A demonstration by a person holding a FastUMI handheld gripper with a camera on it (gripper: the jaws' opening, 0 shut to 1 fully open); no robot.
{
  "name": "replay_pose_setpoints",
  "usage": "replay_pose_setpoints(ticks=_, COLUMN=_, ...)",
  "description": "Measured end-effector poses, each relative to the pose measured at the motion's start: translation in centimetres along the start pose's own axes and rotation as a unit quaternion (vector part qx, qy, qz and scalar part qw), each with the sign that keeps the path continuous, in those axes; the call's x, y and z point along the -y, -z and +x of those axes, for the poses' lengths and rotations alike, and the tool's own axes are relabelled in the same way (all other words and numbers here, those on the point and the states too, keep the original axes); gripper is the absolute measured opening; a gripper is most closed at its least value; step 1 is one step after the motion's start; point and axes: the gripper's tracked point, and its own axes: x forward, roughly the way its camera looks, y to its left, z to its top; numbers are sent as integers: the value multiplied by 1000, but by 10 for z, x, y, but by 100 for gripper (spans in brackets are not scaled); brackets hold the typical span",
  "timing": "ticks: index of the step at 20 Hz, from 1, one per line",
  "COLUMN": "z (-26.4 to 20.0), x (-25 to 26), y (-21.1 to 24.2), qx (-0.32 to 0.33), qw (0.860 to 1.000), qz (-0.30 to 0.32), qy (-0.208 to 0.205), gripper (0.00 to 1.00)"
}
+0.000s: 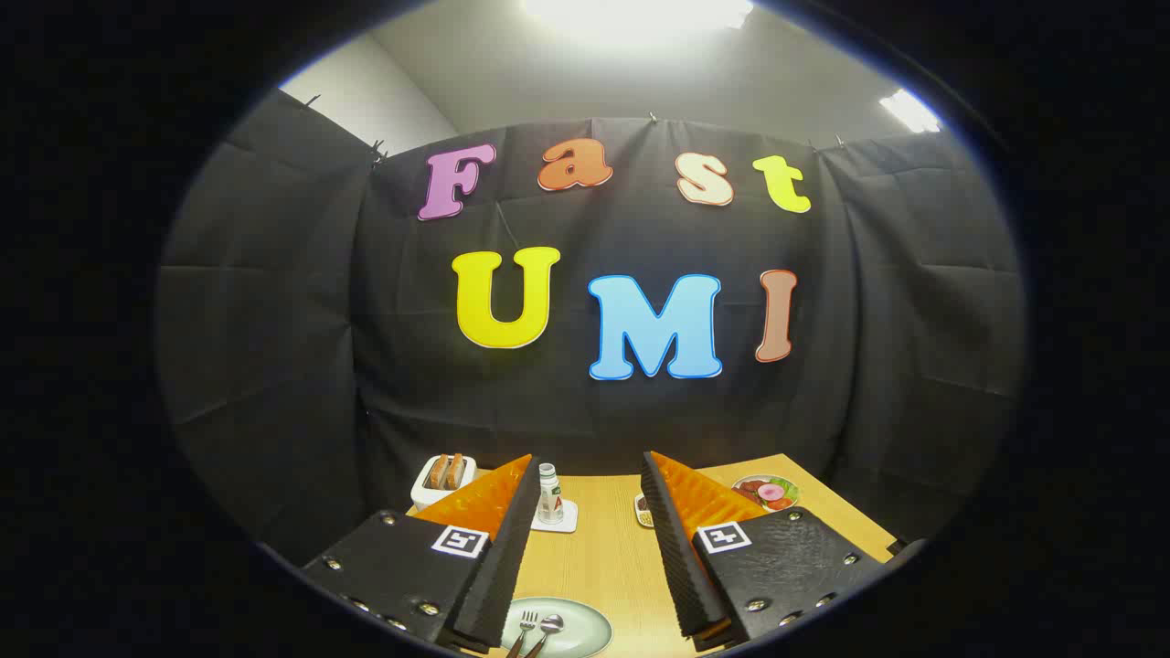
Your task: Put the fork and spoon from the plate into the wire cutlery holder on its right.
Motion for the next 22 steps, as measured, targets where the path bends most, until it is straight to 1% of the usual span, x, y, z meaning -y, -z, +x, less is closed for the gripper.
replay_pose_setpoints(ticks=6, z=3, x=2, y=6, qx=-7, qw=1000, qz=5, qy=3, gripper=69)
replay_pose_setpoints(ticks=14, z=6, x=-11, y=23, qx=-28, qw=1000, qz=12, qy=-5, gripper=69)
replay_pose_setpoints(ticks=18, z=10, x=-19, y=54, qx=-63, qw=998, qz=22, qy=-11, gripper=69)
replay_pose_setpoints(ticks=22, z=16, x=-24, y=109, qx=-123, qw=992, qz=21, qy=-9, gripper=69)
